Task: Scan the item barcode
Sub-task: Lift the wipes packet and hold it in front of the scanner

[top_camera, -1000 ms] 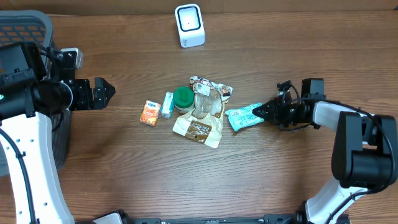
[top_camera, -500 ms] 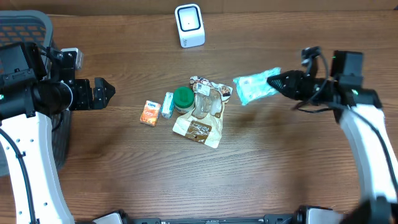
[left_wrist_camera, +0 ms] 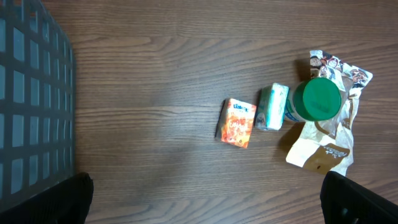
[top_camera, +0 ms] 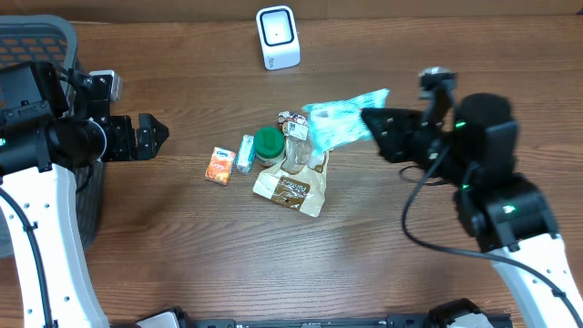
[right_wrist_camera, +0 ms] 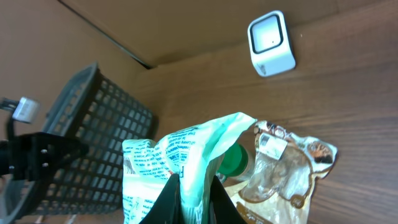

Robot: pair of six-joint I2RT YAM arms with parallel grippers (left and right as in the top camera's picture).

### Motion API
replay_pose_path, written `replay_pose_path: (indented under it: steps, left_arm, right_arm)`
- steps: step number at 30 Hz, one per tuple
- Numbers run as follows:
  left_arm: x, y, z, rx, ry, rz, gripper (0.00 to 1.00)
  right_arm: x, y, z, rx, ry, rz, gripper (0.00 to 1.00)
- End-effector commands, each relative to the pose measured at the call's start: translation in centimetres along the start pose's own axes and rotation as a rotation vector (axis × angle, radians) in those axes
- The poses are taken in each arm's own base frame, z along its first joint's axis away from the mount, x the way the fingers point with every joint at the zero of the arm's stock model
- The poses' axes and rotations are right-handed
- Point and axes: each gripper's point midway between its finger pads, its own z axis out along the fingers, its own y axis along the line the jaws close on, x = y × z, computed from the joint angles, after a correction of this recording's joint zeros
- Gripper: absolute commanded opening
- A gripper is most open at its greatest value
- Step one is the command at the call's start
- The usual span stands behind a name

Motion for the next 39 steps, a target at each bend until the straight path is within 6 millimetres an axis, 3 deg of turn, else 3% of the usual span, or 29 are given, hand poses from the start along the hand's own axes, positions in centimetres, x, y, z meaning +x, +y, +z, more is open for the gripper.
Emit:
replay_pose_path:
  steps: [1, 8, 16, 20, 24, 28, 32, 39]
  left_arm:
    - [0.1, 0.3, 0.1, -0.005, 0.005, 0.009, 1.0]
    - [0.1, 0.3, 0.1, -0.005, 0.005, 0.009, 1.0]
    - [0.1, 0.3, 0.1, -0.005, 0.004, 0.009, 1.0]
    - [0.1, 0.3, 0.1, -0.005, 0.005, 0.009, 1.0]
    - [0.1, 0.3, 0.1, -0.005, 0.005, 0.009, 1.0]
    - [0.1, 0.3, 0.1, -0.005, 0.005, 0.009, 1.0]
    - [0.1, 0.3, 0.1, -0.005, 0.004, 0.009, 1.0]
    - [0.1, 0.3, 0.1, -0.005, 0.005, 0.009, 1.0]
  right_arm:
    - [-1.6, 0.3, -0.2, 0.111, -0.128, 0.046, 0.04]
    - [-2.0, 3.2, -0.2, 0.089, -0.189, -0.002, 0.04]
    - [-1.5, 3.7, -0.1, 0.105, -0.114, -0.032, 0.04]
    - [-3.0, 4.6, 0.8, 0.164, -0.034, -0.123, 0.04]
    - [-5.7, 5.7, 2.3, 0.231, 0.001, -0.247, 0.04]
    - [-9.3, 4.6, 4.4, 0.433, -0.092, -0.406, 0.04]
    - [-12.5, 4.0, 8.2, 0.625, -0.222, -0.658, 0.04]
    - [-13.2, 2.3, 17.1, 0.725, -0.205, -1.066, 0.04]
